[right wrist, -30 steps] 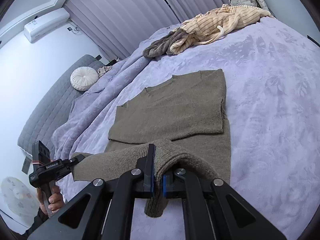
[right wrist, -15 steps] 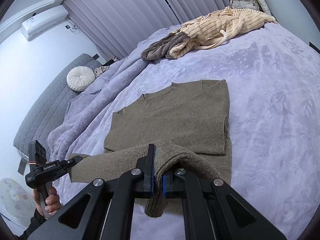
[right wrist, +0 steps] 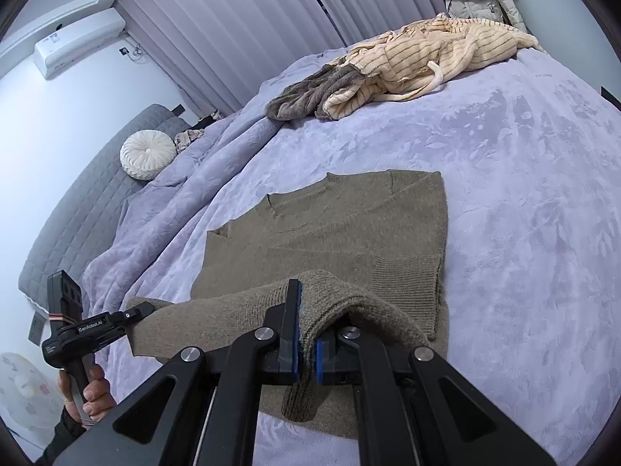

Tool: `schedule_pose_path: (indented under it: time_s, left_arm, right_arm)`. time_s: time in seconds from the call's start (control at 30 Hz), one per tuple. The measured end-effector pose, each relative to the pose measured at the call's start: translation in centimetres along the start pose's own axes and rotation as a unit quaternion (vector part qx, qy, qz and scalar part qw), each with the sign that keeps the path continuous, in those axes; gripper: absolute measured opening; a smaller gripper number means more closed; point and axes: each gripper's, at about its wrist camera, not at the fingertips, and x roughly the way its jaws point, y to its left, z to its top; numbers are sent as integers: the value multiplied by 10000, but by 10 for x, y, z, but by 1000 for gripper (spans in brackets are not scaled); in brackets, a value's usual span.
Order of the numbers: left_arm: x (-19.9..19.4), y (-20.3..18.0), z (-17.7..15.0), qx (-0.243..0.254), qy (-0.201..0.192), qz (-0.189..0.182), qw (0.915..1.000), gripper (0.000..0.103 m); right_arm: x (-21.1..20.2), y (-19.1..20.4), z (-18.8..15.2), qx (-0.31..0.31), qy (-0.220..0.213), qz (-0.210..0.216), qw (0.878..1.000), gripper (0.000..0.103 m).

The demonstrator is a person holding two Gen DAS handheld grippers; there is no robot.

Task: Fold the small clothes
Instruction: 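Lift the hem with both grippers and fold it toward the collar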

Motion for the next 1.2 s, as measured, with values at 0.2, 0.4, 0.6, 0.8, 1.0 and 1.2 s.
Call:
schedule_pose_path:
  time_s: [0.2, 0.4, 0.6, 0.8, 1.0, 1.2]
  left_arm:
    - [15, -2, 14, 62, 80, 106, 9999, 11]
    - [30, -4, 35, 20, 136, 51, 9999, 11]
    - [46, -14, 58, 137, 151, 119, 9997, 11]
    - [60, -18, 73, 166, 169, 170, 9996, 11]
    - [75, -14, 85, 87, 212, 214, 9995, 11]
    - [94, -13, 90, 148, 318, 328, 9988, 11]
  right_arm:
    - [14, -2, 11, 13, 31, -65, 10000, 6]
    - [29, -13, 26, 215, 40, -61, 9997, 6]
    - [43, -20, 46, 299, 24, -94, 9995, 6]
    - [57, -24, 63, 315, 22, -110, 9994, 6]
    - [76, -28, 74, 334, 98, -162, 9993, 6]
    - [97, -33, 81, 356, 220, -217, 9989, 6]
